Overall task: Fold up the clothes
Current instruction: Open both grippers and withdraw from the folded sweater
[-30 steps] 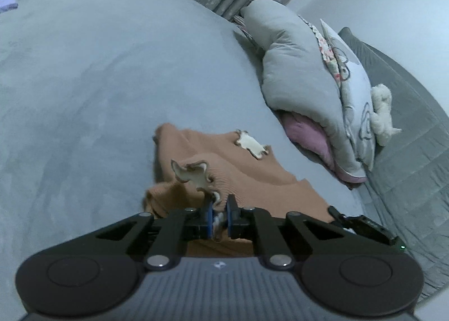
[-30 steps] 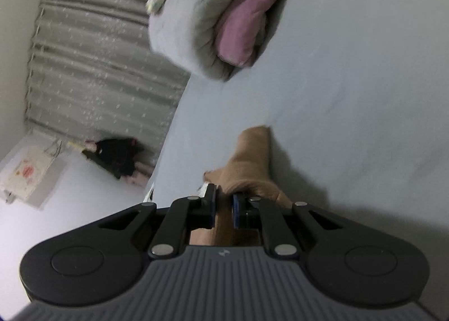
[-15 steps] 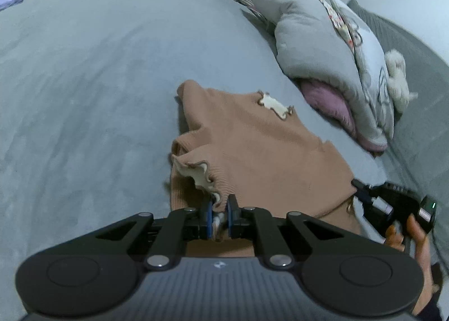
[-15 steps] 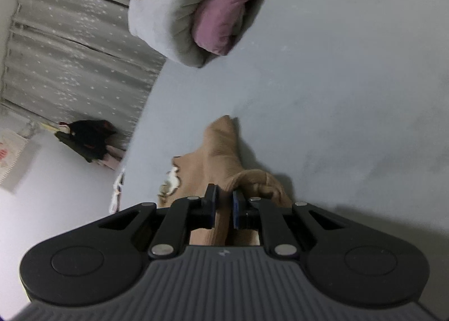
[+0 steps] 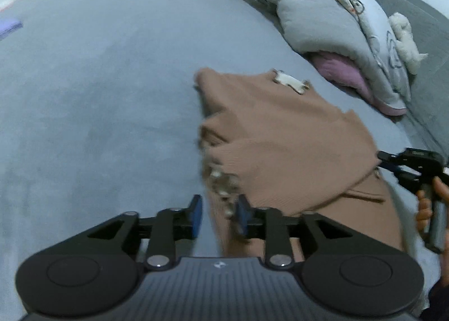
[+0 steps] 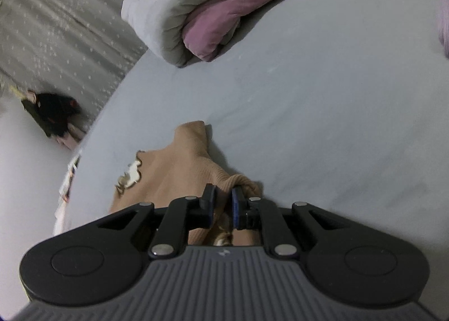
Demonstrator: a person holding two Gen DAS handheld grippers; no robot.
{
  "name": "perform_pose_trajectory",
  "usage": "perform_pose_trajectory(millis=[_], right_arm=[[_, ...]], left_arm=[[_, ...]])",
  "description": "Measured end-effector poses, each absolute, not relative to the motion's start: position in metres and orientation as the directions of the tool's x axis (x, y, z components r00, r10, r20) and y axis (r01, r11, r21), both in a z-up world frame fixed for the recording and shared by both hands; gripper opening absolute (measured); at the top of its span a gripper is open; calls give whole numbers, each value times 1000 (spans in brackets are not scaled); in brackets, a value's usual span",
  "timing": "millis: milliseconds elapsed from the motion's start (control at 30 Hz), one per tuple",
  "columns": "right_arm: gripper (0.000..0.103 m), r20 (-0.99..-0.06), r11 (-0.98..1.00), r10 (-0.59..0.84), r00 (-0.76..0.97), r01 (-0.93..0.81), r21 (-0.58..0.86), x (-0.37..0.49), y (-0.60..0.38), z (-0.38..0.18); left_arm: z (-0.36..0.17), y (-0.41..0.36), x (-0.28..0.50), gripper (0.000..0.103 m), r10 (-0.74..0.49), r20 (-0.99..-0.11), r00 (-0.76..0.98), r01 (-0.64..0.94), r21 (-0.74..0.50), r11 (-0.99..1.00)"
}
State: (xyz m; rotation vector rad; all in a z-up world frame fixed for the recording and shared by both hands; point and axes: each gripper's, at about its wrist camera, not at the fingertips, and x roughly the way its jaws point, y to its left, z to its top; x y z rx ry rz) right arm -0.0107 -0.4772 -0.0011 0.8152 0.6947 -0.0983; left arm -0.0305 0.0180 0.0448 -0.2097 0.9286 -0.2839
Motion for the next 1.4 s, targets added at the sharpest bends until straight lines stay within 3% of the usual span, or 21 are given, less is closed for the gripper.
perform_pose_trajectory(millis=[33, 67, 133, 200, 367, 433, 500, 533, 567, 600, 700, 733, 800, 867, 900, 1033, 1133, 1233, 1300, 1367, 1400], right_arm=[[32, -612, 703, 172, 772, 339, 625, -12, -477, 2], [40, -627, 722, 188, 756, 326, 610, -15, -479, 8], [40, -620, 727, 219, 753, 298, 619, -18, -484, 13], [41, -602, 769, 85, 794, 333, 546, -28, -488, 31], [41, -432, 815, 184, 883, 109, 569, -11, -464, 48], [41, -443, 836, 219, 869, 67, 544, 3, -448, 39], [40, -584, 856, 197, 787, 153, 494, 21, -440, 8], [29, -599, 854, 192, 777, 169, 493, 22, -442, 3], [5, -614, 843, 182, 768, 200, 500, 23, -451, -9], [0, -624, 837, 172, 763, 221, 501, 23, -459, -10], [0, -645, 852, 139, 752, 241, 465, 22, -466, -3], [2, -644, 859, 129, 754, 240, 453, 22, -465, -1], [15, -591, 901, 93, 801, 185, 392, 20, -448, 16], [27, -504, 927, 89, 859, 114, 357, 18, -432, 32], [28, -477, 928, 106, 872, 86, 363, 22, -428, 34], [28, -497, 943, 99, 862, 78, 324, 59, -428, 28], [28, -662, 943, 120, 740, 125, 310, 97, -440, -3], [26, -660, 923, 115, 743, 166, 348, 99, -455, 2], [27, -594, 931, 51, 803, 178, 320, 82, -458, 17], [27, -564, 911, 107, 819, 147, 386, 71, -461, 19], [27, -597, 900, 136, 790, 153, 408, 74, -461, 12]], left_arm=[[49, 26, -29, 31, -301, -751, 587, 120, -287, 950], [52, 29, -28, 31, -293, -747, 597, 107, -288, 952], [59, 30, -25, 31, -300, -726, 619, 107, -300, 948], [67, 18, -21, 31, -320, -703, 635, 146, -298, 943], [69, -38, -6, 33, -323, -678, 661, 221, -235, 946], [57, -72, 4, 33, -231, -681, 695, 228, -95, 969], [44, -83, 11, 33, -184, -696, 694, 227, -31, 973], [35, -87, 15, 33, -159, -709, 687, 223, -3, 975], [26, -90, 18, 33, -134, -721, 680, 218, 25, 976], [23, -89, 18, 33, -136, -721, 680, 218, 21, 976], [21, -77, 15, 33, -176, -709, 682, 227, -24, 974], [25, -75, 15, 32, -178, -712, 679, 225, -29, 974], [30, -73, 13, 34, -181, -702, 689, 221, -34, 975], [38, -72, 9, 44, -191, -672, 715, 230, -32, 973], [39, -73, 9, 48, -193, -669, 718, 234, -29, 972], [24, -73, 19, 48, -182, -699, 692, 242, -13, 970], [20, -77, 17, 48, -167, -694, 700, 265, 36, 964], [30, -73, 13, 48, -181, -668, 722, 266, 27, 964], [36, -70, 11, 48, -182, -645, 742, 265, 34, 964], [26, -65, 20, 49, -183, -674, 716, 260, 13, 966], [21, -63, 25, 51, -185, -690, 700, 256, 1, 967]])
